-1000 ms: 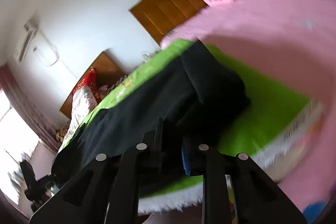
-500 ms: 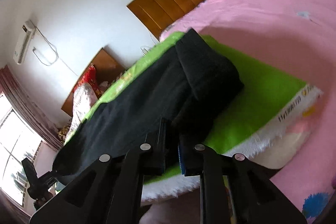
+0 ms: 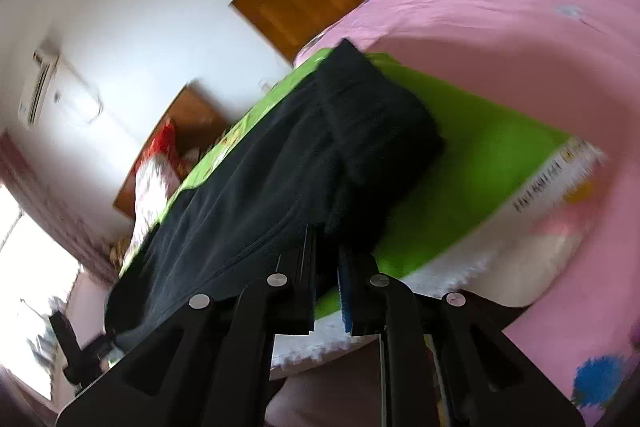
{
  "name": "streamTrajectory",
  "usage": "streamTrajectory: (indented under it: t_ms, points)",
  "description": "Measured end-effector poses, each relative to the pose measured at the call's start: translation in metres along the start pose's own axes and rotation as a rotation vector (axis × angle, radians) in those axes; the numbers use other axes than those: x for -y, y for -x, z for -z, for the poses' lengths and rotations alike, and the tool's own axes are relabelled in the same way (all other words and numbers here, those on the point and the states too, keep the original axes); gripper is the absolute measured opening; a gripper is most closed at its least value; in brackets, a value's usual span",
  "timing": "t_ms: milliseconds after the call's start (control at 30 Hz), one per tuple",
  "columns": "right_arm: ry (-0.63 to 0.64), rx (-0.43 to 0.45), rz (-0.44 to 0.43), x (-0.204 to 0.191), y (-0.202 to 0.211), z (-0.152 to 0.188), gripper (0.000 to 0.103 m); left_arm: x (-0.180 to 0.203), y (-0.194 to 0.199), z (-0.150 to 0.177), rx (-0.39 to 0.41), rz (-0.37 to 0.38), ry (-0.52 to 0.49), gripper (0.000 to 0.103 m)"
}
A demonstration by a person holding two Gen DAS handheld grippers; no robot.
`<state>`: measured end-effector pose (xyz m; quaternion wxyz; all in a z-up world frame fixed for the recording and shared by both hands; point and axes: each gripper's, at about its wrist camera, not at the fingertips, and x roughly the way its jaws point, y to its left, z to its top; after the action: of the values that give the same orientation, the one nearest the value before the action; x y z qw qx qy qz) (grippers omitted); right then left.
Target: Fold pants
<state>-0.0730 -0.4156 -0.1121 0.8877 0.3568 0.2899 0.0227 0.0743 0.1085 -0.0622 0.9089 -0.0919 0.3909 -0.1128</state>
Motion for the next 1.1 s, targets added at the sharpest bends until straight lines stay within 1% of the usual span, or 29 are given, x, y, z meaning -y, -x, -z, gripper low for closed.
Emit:
streamTrajectory:
  t_ms: [33, 67, 100, 133, 267, 333, 400, 467, 500, 533, 600, 667, 733, 800, 867, 967, 1000, 1033, 1067, 1100]
  points:
    - [-0.012, -0.013, -0.015, -0.001, -0.001, 0.0, 0.016, -0.001, 0.0, 0.0, -0.001, 0.004, 0.013, 0.052]
    - [-0.026, -0.029, -0.028, -0.002, -0.002, 0.001, 0.018, -0.004, 0.0, 0.001, -0.004, 0.015, 0.031, 0.056]
    - [-0.028, -0.041, -0.037, -0.004, -0.003, 0.002, 0.018, -0.004, 0.001, 0.002, -0.005, 0.032, 0.041, 0.062]
    - [-0.023, -0.052, -0.044, -0.006, -0.004, 0.004, 0.018, -0.003, 0.002, 0.002, -0.006, 0.054, 0.047, 0.065]
    - [0.023, -0.095, -0.07, -0.022, -0.008, 0.014, 0.018, 0.009, 0.001, 0.004, -0.007, 0.049, 0.0, 0.065]
    - [0.015, -0.115, -0.063, -0.022, -0.013, 0.016, 0.021, 0.011, -0.003, 0.006, -0.016, 0.044, -0.009, 0.065]
    - [-0.003, -0.13, -0.079, -0.02, -0.014, 0.017, 0.024, 0.013, -0.005, 0.008, -0.01, 0.032, -0.023, 0.065]
    - [0.017, -0.128, -0.081, -0.022, -0.014, 0.019, 0.025, 0.014, -0.005, 0.009, -0.007, 0.023, -0.039, 0.064]
    - [0.044, -0.114, -0.074, -0.024, -0.013, 0.02, 0.024, 0.016, -0.005, 0.01, -0.005, 0.016, -0.046, 0.052]
    - [0.064, -0.103, -0.068, -0.026, -0.012, 0.021, 0.024, 0.017, -0.006, 0.011, -0.007, 0.011, -0.056, 0.031]
    - [0.077, -0.084, -0.072, -0.029, -0.01, 0.024, 0.015, 0.02, -0.007, 0.011, -0.011, 0.028, -0.073, 0.022]
    - [0.092, -0.05, -0.082, -0.034, -0.001, 0.024, 0.014, 0.024, -0.003, 0.01, 0.006, 0.016, -0.089, 0.02]
    - [0.111, -0.025, -0.094, -0.04, 0.01, 0.021, 0.014, 0.024, -0.001, 0.008, 0.003, 0.02, -0.087, 0.02]
    - [0.111, -0.042, -0.089, -0.04, 0.011, 0.02, 0.014, 0.022, -0.003, 0.007, -0.007, 0.023, -0.078, 0.02]
    - [0.103, -0.072, -0.066, -0.033, 0.007, 0.025, 0.014, 0.021, -0.006, 0.01, -0.015, 0.014, -0.08, 0.021]
    - [0.106, -0.104, -0.049, -0.028, 0.001, 0.031, 0.014, 0.02, -0.008, 0.01, -0.022, 0.016, -0.076, 0.028]
    - [0.114, -0.103, -0.048, -0.028, -0.001, 0.03, 0.015, 0.019, -0.008, 0.01, -0.024, 0.017, -0.074, 0.041]
    - [0.118, -0.107, -0.044, -0.029, -0.001, 0.03, 0.015, 0.018, -0.007, 0.01, -0.021, 0.019, -0.071, 0.058]
    - [0.118, -0.12, -0.039, -0.029, -0.001, 0.027, 0.016, 0.016, -0.005, 0.01, -0.016, 0.02, -0.067, 0.066]
    - [0.113, -0.131, -0.036, -0.029, 0.0, 0.027, 0.019, 0.014, -0.003, 0.009, -0.009, 0.015, -0.064, 0.076]
